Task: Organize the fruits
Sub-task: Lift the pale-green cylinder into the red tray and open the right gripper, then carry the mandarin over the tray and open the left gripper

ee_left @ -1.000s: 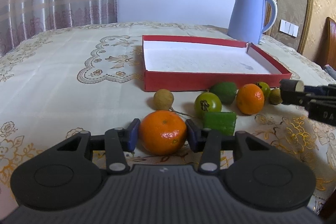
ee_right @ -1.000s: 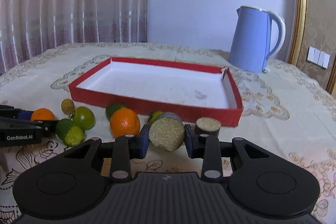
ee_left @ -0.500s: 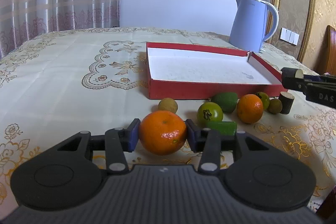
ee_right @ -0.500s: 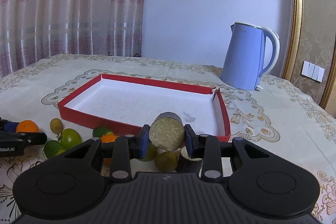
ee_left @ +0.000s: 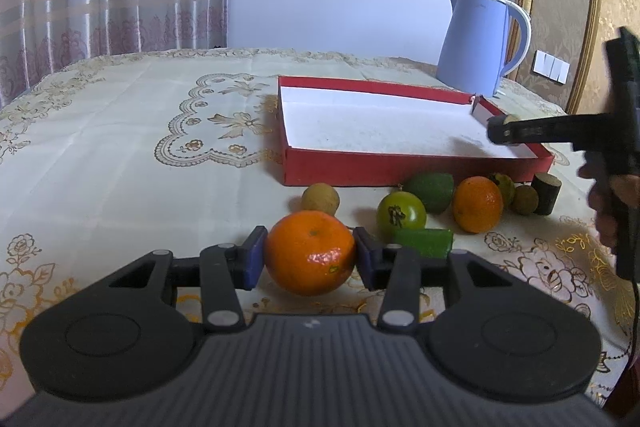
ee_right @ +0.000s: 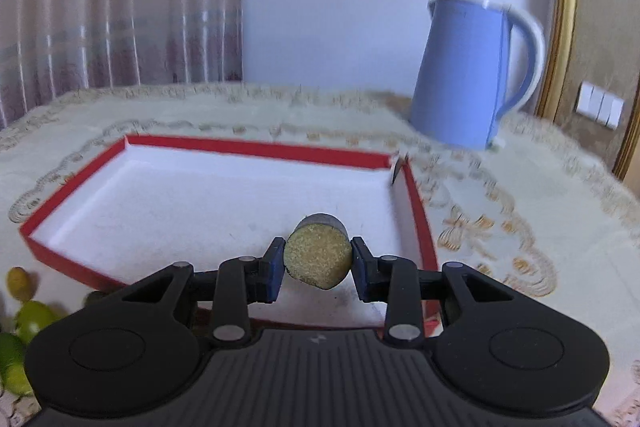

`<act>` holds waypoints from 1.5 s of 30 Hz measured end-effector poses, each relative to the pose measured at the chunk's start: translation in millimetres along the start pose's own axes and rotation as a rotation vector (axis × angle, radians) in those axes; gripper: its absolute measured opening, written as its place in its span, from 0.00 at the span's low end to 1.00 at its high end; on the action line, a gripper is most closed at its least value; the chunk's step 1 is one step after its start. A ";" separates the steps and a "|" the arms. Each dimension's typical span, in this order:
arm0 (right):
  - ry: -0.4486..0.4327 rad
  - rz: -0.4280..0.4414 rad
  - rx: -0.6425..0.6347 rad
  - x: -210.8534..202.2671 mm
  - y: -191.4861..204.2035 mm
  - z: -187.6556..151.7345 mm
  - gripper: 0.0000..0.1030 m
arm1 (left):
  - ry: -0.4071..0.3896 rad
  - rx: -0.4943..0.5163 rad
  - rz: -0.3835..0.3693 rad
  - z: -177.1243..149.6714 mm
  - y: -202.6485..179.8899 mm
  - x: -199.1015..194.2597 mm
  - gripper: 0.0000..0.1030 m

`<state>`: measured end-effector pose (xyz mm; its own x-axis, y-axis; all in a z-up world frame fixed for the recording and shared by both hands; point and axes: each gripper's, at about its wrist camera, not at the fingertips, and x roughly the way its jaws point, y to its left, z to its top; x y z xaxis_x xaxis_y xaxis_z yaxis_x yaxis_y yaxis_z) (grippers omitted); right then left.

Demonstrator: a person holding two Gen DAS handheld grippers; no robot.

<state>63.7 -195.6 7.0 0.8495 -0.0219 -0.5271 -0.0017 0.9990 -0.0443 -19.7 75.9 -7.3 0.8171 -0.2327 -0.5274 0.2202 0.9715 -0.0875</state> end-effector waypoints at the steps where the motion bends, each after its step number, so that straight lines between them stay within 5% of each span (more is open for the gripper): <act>1: 0.014 0.001 0.008 5.8 -1.9 0.3 0.32 | 0.000 0.000 0.000 0.6 -0.1 0.5 0.41; 13: 0.031 0.033 0.031 18.4 -6.4 -0.9 0.35 | 0.012 -0.004 0.000 4.7 0.3 3.4 0.41; 18: -0.067 0.041 0.083 -12.6 -15.7 -2.5 0.56 | -0.002 -0.010 0.006 7.4 0.8 -1.4 0.41; 26: -0.252 -0.081 0.104 -72.2 -31.6 -30.7 0.57 | -0.020 0.000 0.006 11.1 -1.2 -9.4 0.41; 40: -0.209 -0.117 0.216 -70.2 -62.3 -61.7 0.64 | -0.057 0.021 -0.038 63.8 -24.8 16.4 0.41; 45: -0.204 -0.100 0.249 -69.5 -68.3 -64.5 0.73 | -0.047 0.011 -0.019 78.9 -29.6 41.1 0.41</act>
<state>-29.2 -264.8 -8.1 0.9271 -0.1375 -0.3488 0.1948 0.9716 0.1348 49.4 34.1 40.3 0.8369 -0.2531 -0.4853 0.2413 0.9665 -0.0878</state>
